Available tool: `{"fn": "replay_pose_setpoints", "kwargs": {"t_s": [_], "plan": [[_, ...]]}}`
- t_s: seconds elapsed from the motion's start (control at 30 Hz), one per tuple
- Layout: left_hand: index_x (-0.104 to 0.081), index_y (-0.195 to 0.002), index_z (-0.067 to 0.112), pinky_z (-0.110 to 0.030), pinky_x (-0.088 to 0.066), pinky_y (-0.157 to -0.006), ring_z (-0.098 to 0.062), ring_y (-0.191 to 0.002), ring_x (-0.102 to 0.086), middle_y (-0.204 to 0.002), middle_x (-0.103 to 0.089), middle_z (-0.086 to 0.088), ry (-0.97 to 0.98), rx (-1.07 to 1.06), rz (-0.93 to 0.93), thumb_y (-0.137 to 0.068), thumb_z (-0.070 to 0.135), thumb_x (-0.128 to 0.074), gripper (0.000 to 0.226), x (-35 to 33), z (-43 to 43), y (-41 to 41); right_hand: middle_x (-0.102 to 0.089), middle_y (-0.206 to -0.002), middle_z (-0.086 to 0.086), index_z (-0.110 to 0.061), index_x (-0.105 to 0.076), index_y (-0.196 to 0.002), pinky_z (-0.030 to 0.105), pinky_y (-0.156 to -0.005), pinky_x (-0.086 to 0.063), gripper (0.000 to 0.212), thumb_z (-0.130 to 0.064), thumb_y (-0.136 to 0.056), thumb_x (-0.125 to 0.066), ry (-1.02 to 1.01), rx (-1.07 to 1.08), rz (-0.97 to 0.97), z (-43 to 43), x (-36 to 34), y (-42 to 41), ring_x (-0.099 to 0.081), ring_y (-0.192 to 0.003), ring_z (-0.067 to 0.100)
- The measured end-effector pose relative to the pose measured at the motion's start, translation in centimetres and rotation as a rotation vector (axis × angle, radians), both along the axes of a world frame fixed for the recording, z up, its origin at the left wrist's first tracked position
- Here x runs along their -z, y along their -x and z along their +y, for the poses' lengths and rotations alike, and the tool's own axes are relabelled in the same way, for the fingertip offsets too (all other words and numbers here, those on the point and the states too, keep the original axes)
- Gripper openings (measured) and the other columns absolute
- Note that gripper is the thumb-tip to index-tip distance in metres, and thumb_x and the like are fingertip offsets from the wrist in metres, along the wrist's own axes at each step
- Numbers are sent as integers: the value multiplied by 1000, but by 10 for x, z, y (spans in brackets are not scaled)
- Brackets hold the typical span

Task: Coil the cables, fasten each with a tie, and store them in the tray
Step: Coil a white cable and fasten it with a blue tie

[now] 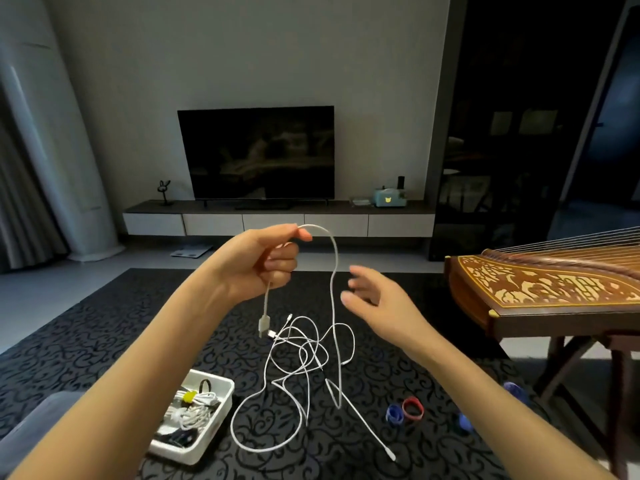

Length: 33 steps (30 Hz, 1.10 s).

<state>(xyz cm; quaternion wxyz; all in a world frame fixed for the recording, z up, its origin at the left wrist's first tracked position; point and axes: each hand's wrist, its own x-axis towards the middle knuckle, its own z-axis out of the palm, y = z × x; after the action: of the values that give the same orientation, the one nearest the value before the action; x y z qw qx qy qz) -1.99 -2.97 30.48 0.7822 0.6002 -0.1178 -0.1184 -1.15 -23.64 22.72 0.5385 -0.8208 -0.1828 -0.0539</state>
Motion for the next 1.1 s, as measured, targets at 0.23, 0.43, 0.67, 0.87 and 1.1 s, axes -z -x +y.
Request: {"fn": "replay_pose_setpoints", "kwargs": {"t_s": [0.23,0.43,0.67,0.87,1.1], "plan": [[-62,-94,11,-12,-23,-38,-3,-43,-28,-54,-34,5,246,13,50,-87,29,-52,22,14,-26,1,-71,-73,-1,-13,-67,-81,9,-58,-46,21,-14,-95,-52,-240,-49,-77,19,-12,14,-68,-73,10],[-67,-107,17,-26,-50,-73,-10,-73,-62,-81,-66,1,-246,-167,-160,-82,57,-52,50,55,-42,-11,-55,-58,2,-7,-56,-83,27,-51,-52,24,-14,-100,-40,-438,-73,208,18,-17,19,-52,-43,10],[-59,-77,-2,-27,-54,-78,-20,-93,-69,-95,-73,-9,-3,-144,-154,-96,41,-39,51,77,-61,-13,-51,-46,0,-5,-60,-72,18,-36,-33,37,-26,-100,-46,-306,-108,290,27,-1,22,-40,-34,8],[-41,-48,16,-15,-42,-39,-8,-39,-50,-45,-45,2,532,-270,50,-100,48,-29,62,39,-17,-24,-45,-41,-8,-9,-62,-73,19,-45,-32,39,-32,-99,-45,-59,-235,292,0,44,27,-36,-37,4],[-37,-62,17,-17,-18,-32,-4,-32,-23,-40,-29,7,224,-619,21,-102,45,-31,48,31,28,-33,-50,-59,-2,-13,-69,-93,17,-54,-38,21,-14,-98,-49,2,-245,304,-34,62,11,-43,-52,9]]}}
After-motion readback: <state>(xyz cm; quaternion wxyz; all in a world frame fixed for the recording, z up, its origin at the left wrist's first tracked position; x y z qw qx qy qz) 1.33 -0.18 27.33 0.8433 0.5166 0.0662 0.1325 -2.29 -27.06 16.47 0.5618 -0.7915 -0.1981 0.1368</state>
